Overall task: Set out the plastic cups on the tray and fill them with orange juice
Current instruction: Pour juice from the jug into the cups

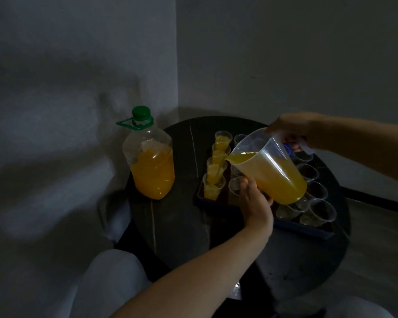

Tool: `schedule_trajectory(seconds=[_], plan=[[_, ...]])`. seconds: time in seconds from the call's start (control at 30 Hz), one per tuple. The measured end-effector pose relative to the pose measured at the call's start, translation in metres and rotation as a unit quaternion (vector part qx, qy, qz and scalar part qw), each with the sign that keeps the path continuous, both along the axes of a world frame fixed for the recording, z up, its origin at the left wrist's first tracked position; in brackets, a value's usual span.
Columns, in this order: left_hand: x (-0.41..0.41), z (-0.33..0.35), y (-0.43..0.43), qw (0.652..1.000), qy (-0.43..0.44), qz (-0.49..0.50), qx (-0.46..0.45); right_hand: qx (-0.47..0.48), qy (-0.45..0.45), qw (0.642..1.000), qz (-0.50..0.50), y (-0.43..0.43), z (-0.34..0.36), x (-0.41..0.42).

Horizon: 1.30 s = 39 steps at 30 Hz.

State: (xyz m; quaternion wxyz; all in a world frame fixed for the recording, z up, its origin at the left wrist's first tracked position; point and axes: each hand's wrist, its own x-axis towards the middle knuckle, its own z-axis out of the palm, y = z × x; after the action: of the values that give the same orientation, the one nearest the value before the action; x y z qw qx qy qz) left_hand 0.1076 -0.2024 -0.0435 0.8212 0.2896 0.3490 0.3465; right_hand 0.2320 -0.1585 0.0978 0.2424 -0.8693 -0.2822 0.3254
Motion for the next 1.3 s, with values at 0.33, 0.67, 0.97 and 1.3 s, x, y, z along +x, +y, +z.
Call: schedule_trajectory(seconds=[0.33, 0.67, 0.97, 1.3], plan=[[-0.003, 0.006, -0.002, 1.000, 0.012, 0.009, -0.006, -0.005, 0.014, 1.000, -0.007, 0.003, 0.000, -0.004], [0.001, 0.001, -0.003, 1.000, 0.003, 0.016, -0.012, -0.002, 0.006, 1.000, -0.002, 0.003, 0.001, -0.006], [0.000, -0.002, -0.002, 1.000, 0.013, 0.012, 0.008, -0.014, -0.007, 1.000, 0.006, 0.005, 0.000, -0.006], [-0.003, -0.001, -0.002, 1.000, 0.013, 0.009, 0.012, -0.022, -0.005, 1.000, 0.010, 0.005, -0.003, -0.008]])
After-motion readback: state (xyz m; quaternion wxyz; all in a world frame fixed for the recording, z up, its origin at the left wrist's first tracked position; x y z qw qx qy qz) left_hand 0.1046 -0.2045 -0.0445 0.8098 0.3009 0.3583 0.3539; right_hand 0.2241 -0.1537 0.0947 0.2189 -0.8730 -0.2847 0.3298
